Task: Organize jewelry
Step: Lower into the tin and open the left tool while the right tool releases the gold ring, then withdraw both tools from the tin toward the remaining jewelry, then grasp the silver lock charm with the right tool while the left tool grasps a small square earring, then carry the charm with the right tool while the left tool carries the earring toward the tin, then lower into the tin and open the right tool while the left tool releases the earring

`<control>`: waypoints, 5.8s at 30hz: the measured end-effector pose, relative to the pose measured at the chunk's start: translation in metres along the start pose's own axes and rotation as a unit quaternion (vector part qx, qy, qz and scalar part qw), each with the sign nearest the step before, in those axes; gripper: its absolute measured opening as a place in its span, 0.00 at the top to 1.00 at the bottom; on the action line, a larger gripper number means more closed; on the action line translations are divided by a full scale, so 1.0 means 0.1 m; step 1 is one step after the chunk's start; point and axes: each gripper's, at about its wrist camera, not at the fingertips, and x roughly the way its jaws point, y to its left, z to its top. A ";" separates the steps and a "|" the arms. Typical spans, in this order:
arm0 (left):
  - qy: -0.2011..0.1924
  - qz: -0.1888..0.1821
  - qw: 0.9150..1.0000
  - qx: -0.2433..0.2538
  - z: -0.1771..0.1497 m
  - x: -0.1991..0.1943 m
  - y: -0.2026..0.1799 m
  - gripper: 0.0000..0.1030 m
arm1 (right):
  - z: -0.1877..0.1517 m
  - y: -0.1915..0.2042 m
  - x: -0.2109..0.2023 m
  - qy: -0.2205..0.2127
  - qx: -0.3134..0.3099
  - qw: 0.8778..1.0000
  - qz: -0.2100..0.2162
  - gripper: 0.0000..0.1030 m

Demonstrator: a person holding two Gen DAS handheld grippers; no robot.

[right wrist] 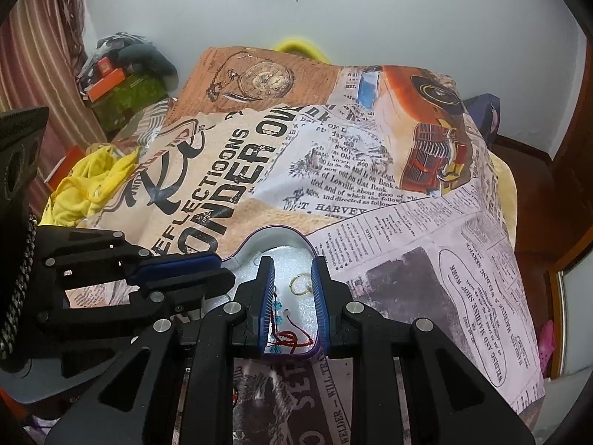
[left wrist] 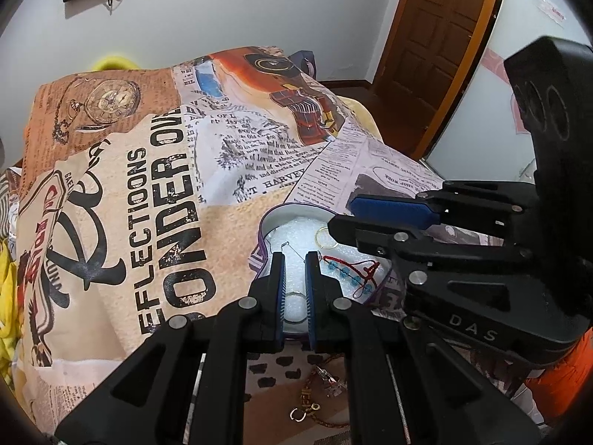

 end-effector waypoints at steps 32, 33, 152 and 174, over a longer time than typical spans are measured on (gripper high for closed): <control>-0.049 0.060 0.997 0.003 -0.28 -0.98 -0.10 0.70 | -0.28 0.27 -0.78 -0.048 0.002 0.998 -0.034 0.70; -0.048 0.062 0.997 0.002 -0.31 -0.99 -0.09 0.69 | -0.31 0.27 -0.79 -0.047 0.003 0.998 -0.033 0.70; -0.061 0.017 0.998 0.017 -0.01 -0.66 -0.08 0.91 | -0.17 0.06 -0.63 -0.083 0.038 0.996 -0.004 0.86; 0.008 -0.010 1.000 0.012 0.06 0.01 0.02 0.91 | -0.16 -0.02 -0.15 -0.024 0.021 0.999 0.007 0.86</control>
